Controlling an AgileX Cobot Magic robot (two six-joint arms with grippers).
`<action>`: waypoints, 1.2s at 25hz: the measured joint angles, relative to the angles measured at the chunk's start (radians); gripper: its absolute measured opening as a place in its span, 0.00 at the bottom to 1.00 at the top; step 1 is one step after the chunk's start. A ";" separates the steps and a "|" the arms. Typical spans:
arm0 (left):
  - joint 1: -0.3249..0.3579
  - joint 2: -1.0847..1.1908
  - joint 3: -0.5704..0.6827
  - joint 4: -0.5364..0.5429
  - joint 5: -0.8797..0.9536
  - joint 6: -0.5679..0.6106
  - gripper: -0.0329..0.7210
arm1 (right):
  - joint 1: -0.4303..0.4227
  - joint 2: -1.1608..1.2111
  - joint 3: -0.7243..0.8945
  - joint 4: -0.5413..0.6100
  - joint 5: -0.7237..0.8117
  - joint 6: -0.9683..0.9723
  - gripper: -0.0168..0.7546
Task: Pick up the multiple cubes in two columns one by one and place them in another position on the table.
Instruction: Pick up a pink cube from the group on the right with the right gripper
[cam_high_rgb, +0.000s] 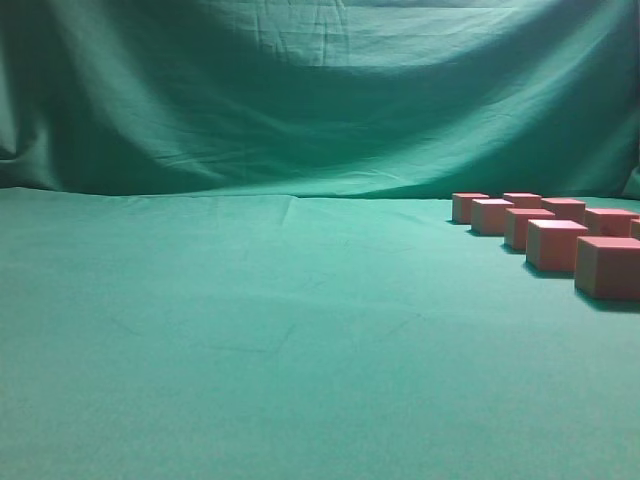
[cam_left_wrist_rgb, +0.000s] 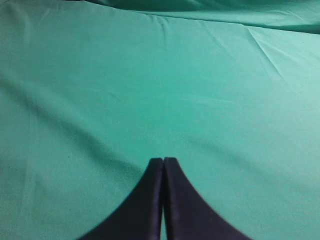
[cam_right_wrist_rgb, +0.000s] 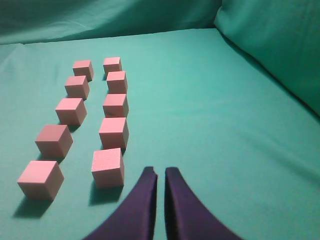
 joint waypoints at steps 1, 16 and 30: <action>0.000 0.000 0.000 0.000 0.000 0.000 0.04 | 0.000 0.000 0.000 0.000 0.000 0.000 0.10; 0.000 0.000 0.000 0.000 0.000 0.000 0.04 | 0.000 0.000 0.000 0.000 0.000 0.000 0.10; 0.000 0.000 0.000 0.000 0.000 0.000 0.04 | 0.000 0.000 0.000 0.101 -0.056 0.002 0.10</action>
